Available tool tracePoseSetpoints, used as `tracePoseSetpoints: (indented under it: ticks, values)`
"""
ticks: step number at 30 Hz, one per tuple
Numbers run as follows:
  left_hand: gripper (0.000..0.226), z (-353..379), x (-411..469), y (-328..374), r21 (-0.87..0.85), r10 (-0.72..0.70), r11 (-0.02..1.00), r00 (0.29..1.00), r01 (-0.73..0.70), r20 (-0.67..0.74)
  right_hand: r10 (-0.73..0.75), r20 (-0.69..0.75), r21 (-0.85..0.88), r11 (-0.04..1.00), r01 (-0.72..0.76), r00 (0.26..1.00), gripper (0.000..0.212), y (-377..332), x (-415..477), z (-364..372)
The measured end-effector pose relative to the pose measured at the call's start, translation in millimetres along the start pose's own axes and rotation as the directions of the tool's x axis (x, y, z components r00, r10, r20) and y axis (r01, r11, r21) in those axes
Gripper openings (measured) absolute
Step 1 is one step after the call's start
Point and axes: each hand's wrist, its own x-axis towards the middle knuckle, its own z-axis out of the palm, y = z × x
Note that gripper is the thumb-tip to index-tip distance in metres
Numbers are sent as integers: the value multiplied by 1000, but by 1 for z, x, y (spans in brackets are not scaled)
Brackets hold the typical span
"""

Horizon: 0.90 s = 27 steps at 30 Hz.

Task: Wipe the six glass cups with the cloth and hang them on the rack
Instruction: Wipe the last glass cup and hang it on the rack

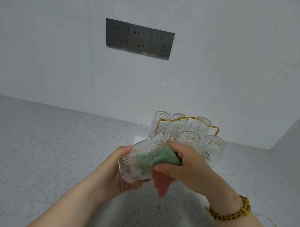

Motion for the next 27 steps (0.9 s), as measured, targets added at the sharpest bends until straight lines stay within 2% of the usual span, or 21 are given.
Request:
tracePoseSetpoints:
  ticks: [1, 3, 4, 6, 7, 9, 10, 12, 15, 17, 18, 20, 22, 23, 25, 27]
  values:
    - [40, 1, -1, -1, 5, -29, 1000, 1000, 29, -5, -1, -54, -57, 998, -2, 999, 13, 4, 2, 0]
    - [53, 3, 1, -6, 29, -2, 1000, 1000, 3, -30, 38, -161, 57, 998, -29, 986, 8, 12, 7, 4]
    - [66, 3, 2, -9, 98, 59, 994, 996, -52, -73, 96, -200, 183, 981, -59, 975, 7, 16, 9, 7]
    - [82, 6, 0, -10, 383, 248, 909, 951, -161, -188, 202, -221, 429, 899, -91, 954, 8, 22, 12, 12]
    - [81, 9, -1, -10, 510, 350, 837, 909, -196, -225, 224, -198, 529, 844, -88, 954, 3, 24, 12, 14]
    - [71, 10, -3, -10, 576, 462, 774, 856, -262, -231, 221, -140, 624, 777, -87, 965, 12, 24, 11, 16]
    - [66, 7, -3, -9, 540, 457, 794, 860, -279, -226, 193, -114, 612, 786, -84, 975, 14, 23, 9, 15]
    - [55, 4, -3, -4, 348, 339, 903, 915, -252, -217, 125, -83, 508, 859, -66, 989, 11, 20, 4, 13]
    - [36, 4, -4, 1, 29, 47, 999, 985, -43, -164, -2, -57, 180, 984, 12, 998, 23, 14, 1, 15]
    - [33, 5, -7, 2, 0, -40, 999, 990, 40, -134, -52, -91, 45, 997, 57, 994, 23, 12, 1, 18]
    - [34, 4, -6, 0, 31, -36, 999, 993, 40, -110, -54, -118, 60, 996, 62, 991, 21, 11, 2, 17]
    - [37, 4, -6, -5, 190, 53, 981, 992, -30, -117, -15, -173, 177, 983, 46, 985, 16, 10, 5, 16]
    - [57, 5, -8, -5, 479, 280, 862, 943, -164, -181, 53, -218, 286, 958, 12, 974, 14, 14, 7, 16]
    - [70, 8, -9, -4, 567, 382, 797, 901, -208, -206, 84, -224, 336, 942, -3, 971, 15, 17, 8, 16]
    - [79, 11, -12, -2, 636, 490, 725, 848, -266, -204, 117, -186, 423, 906, -28, 976, 5, 19, 9, 17]
    - [72, 11, -13, 0, 645, 533, 703, 823, -299, -199, 94, -134, 464, 886, -22, 987, 8, 17, 7, 15]
